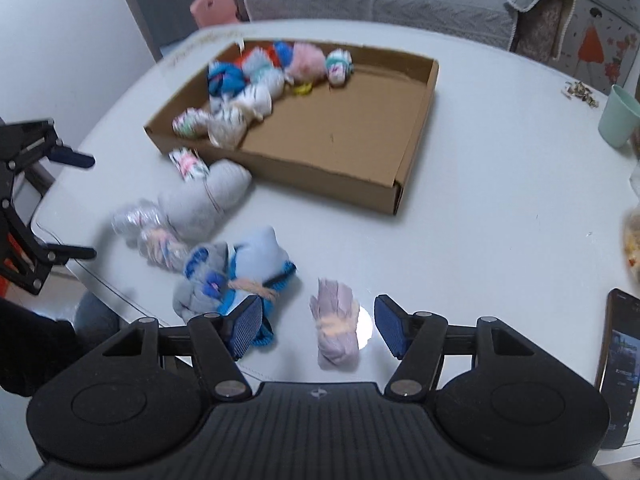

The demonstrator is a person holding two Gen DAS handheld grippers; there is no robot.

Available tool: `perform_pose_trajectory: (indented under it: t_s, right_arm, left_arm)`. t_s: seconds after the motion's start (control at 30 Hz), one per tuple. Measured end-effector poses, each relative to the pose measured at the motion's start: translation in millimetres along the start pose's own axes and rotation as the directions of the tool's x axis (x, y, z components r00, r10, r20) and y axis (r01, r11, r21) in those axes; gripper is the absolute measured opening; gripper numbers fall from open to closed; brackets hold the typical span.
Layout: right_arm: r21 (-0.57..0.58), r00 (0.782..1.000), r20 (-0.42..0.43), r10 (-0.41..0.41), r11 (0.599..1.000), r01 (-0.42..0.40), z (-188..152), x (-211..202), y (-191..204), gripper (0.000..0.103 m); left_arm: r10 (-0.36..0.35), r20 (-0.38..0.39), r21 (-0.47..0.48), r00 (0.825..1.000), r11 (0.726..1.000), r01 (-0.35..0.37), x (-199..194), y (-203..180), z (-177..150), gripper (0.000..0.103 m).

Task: Organize objects
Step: 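Grasp the bubble-wrapped roll with left tool while right grasps lilac sock roll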

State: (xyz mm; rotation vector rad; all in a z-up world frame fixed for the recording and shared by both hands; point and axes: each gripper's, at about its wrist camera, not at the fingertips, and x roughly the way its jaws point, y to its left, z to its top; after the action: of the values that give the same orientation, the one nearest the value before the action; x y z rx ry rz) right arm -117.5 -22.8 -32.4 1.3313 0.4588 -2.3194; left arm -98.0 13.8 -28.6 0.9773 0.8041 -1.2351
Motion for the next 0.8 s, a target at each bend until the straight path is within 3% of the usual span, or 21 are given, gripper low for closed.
perform_pose_trajectory:
  t_s: [0.2,0.8]
  right_arm:
    - [-0.005,0.999,-0.037,-0.017,1.000,0.016,-17.0,2.5,1.8,0.059]
    - [-0.020,0.993,-0.110,-0.033,0.999,0.031,-19.0,25.2,2.6,0.058]
  left_arm:
    - [-0.028,0.001,0.019,1.000,0.999,0.028,5.9,2.1,-2.7,0.096]
    - [-0.036,0.004,0.047,0.999,0.998,0.036,35.5,11.8,-2.9,0.095]
